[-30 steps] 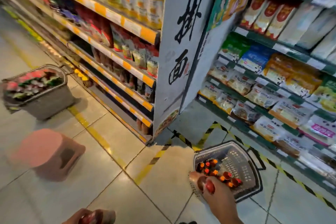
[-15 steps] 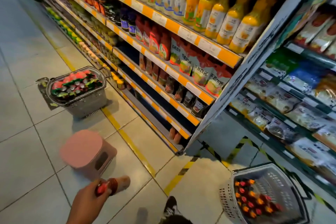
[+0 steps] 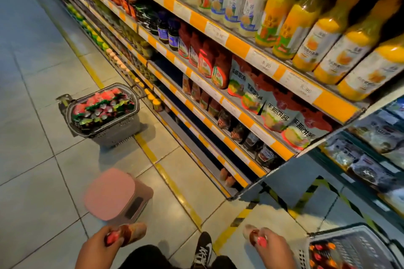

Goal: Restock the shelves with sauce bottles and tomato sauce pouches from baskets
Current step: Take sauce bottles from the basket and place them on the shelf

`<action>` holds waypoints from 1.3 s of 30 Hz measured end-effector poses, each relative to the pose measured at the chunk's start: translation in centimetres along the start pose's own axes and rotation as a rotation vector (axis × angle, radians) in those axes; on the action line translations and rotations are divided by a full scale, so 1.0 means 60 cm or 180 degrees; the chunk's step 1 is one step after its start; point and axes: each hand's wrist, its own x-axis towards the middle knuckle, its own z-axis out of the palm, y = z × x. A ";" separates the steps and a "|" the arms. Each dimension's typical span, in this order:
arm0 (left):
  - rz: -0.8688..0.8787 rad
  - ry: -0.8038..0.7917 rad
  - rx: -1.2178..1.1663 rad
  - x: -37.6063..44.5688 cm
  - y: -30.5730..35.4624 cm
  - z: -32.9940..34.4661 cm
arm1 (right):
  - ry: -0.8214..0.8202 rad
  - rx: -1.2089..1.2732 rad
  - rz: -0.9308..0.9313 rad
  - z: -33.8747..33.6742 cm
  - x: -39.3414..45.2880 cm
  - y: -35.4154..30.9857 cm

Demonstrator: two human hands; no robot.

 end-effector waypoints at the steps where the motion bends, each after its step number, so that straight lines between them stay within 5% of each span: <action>1: -0.0073 0.0053 -0.0167 0.002 0.011 -0.014 | -0.0064 0.0327 -0.0674 -0.023 -0.013 -0.015; 5: -0.0035 -0.0007 -0.0046 0.071 0.002 -0.041 | -0.0228 0.1089 -0.1260 -0.078 -0.022 -0.139; 9: 0.0133 -0.0109 0.0358 0.304 -0.113 -0.012 | 0.0092 0.1526 -0.1333 -0.106 -0.064 -0.247; 14: 0.0990 -0.0371 0.0613 0.292 0.026 -0.103 | 0.0145 0.1934 -0.1073 -0.062 -0.084 -0.351; 20: 0.1599 -0.0645 0.0702 0.402 0.086 -0.082 | 0.0122 0.2188 -0.0911 0.017 -0.099 -0.436; 31: 0.1714 -0.0765 0.0352 0.576 0.145 0.178 | 0.0007 0.2781 -0.0522 0.212 0.040 -0.547; 39: 0.1992 -0.0630 0.0201 0.721 0.198 0.410 | 0.0420 0.2940 -0.0689 0.316 0.275 -0.620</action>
